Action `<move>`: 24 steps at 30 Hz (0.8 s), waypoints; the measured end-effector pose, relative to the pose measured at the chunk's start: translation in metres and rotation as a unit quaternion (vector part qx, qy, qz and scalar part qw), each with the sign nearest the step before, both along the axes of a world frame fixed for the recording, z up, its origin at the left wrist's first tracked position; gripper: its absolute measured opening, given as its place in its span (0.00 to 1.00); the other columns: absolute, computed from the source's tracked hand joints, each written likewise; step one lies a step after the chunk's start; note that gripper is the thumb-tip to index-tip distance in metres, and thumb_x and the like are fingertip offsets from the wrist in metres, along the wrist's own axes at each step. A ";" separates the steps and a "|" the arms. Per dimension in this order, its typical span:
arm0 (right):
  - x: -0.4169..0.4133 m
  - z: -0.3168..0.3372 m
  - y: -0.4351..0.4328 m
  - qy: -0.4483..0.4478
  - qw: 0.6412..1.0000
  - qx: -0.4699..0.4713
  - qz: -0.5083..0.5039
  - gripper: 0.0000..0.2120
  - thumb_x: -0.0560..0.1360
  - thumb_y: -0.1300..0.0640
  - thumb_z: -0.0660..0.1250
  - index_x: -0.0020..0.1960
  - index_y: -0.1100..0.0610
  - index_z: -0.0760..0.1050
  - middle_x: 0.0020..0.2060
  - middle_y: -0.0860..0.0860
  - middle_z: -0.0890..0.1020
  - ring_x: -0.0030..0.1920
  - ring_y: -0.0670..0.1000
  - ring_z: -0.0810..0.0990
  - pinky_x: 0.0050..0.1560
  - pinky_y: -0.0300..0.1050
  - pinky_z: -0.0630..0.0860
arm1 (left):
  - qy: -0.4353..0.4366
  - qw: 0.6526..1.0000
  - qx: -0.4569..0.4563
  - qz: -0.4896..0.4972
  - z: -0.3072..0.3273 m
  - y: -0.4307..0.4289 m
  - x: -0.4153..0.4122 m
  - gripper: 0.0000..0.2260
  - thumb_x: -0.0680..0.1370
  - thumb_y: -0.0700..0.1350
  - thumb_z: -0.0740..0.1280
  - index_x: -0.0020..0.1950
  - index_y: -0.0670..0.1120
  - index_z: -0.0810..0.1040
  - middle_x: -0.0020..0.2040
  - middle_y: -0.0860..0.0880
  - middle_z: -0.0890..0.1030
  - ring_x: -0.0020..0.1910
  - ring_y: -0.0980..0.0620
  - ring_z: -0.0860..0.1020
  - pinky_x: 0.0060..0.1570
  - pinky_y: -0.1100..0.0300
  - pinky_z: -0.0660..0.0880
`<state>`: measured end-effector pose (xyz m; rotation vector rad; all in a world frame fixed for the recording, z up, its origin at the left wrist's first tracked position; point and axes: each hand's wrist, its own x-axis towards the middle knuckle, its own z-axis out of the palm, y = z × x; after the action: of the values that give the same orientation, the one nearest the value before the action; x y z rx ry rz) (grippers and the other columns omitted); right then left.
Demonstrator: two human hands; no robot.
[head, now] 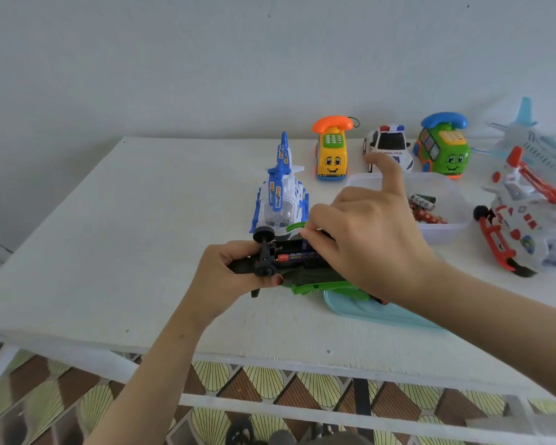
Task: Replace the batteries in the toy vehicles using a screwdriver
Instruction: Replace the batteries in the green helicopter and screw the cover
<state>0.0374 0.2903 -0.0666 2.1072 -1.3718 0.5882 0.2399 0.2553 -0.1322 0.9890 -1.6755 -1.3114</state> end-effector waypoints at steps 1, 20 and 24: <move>-0.001 -0.002 0.000 0.001 1.000 -0.020 -0.004 0.10 0.68 0.61 0.70 0.29 0.57 0.73 0.19 0.49 0.72 0.29 0.54 0.77 0.67 0.58 0.54 | 0.001 1.000 0.001 0.000 0.000 0.000 0.000 0.18 0.65 0.28 0.75 0.52 0.43 0.83 0.37 0.52 0.84 0.31 0.60 0.77 0.31 0.68 0.73; 0.013 -0.022 0.014 0.014 0.998 -0.034 -0.054 0.09 0.66 0.62 0.72 0.29 0.57 0.75 0.60 0.57 0.79 0.59 0.60 0.77 0.67 0.75 0.48 | 0.014 1.000 0.009 -0.018 0.002 -0.001 0.000 0.16 0.64 0.31 0.74 0.50 0.42 0.83 0.37 0.53 0.84 0.33 0.60 0.78 0.32 0.68 0.74; 0.015 -0.017 0.021 -0.011 0.999 0.022 -0.044 0.13 0.73 0.54 0.66 0.31 0.57 0.78 0.66 0.58 0.75 0.65 0.60 0.73 0.67 0.75 0.48 | 0.008 1.000 0.006 -0.015 0.002 -0.001 0.001 0.16 0.65 0.31 0.75 0.49 0.45 0.83 0.37 0.52 0.84 0.32 0.58 0.78 0.31 0.66 0.74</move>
<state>0.0525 0.3111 -0.0840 2.0685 -1.4932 0.5529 0.2406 0.2539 -0.1298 0.9619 -1.6785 -1.3473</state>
